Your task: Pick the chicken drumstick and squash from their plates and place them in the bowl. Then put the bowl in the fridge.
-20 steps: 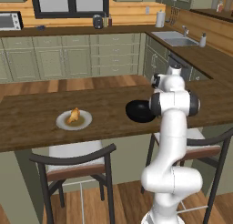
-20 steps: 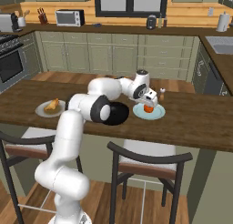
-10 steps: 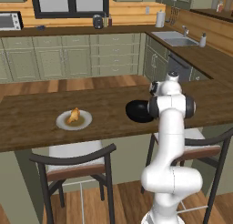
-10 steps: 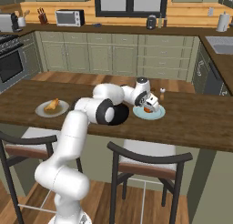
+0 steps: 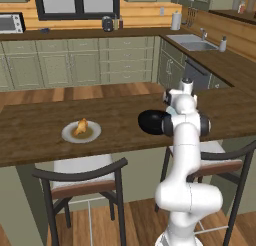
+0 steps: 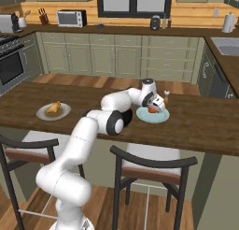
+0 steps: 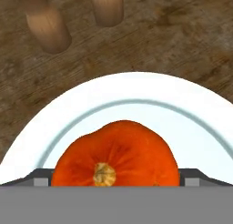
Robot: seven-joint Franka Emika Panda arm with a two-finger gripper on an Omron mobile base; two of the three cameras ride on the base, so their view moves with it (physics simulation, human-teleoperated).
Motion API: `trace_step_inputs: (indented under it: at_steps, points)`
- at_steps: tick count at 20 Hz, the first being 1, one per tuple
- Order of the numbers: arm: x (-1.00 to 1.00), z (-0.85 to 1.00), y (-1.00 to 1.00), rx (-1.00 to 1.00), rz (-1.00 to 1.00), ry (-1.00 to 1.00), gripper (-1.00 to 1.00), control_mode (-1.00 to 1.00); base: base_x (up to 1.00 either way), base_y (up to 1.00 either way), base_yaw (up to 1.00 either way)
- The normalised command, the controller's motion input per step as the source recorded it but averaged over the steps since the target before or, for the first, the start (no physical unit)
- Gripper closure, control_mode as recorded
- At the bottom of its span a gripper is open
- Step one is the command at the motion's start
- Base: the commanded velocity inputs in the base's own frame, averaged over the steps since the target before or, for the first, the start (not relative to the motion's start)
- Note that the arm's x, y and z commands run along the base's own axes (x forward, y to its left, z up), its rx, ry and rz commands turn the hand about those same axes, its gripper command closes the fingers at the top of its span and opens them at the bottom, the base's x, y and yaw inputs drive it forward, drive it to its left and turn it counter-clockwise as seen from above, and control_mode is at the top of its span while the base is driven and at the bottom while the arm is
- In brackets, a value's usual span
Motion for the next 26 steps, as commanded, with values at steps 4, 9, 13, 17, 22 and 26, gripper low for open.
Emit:
trace_step_inputs:
  at_steps: [4,9,13,17,22,26]
  points:
    - [-0.3,-0.35,0.01,0.0,0.0,-0.09,1.0,-1.0,0.0,0.0,0.0]
    - [-1.0,-0.65,0.43,0.0,0.0,-0.41,1.0,-1.0,0.0,0.0,0.0]
    - [-1.0,-0.66,0.48,0.0,0.0,-0.65,1.0,-1.0,0.0,0.0,0.0]
    - [-1.0,0.12,0.21,-0.01,0.0,-0.69,1.0,-1.0,0.0,0.0,0.0]
    - [-1.0,1.0,0.0,0.09,0.0,-0.38,1.0,-1.0,0.0,0.0,0.0]
    - [-1.0,1.0,-0.01,0.15,0.0,-0.06,1.0,-1.0,0.0,0.0,0.0]
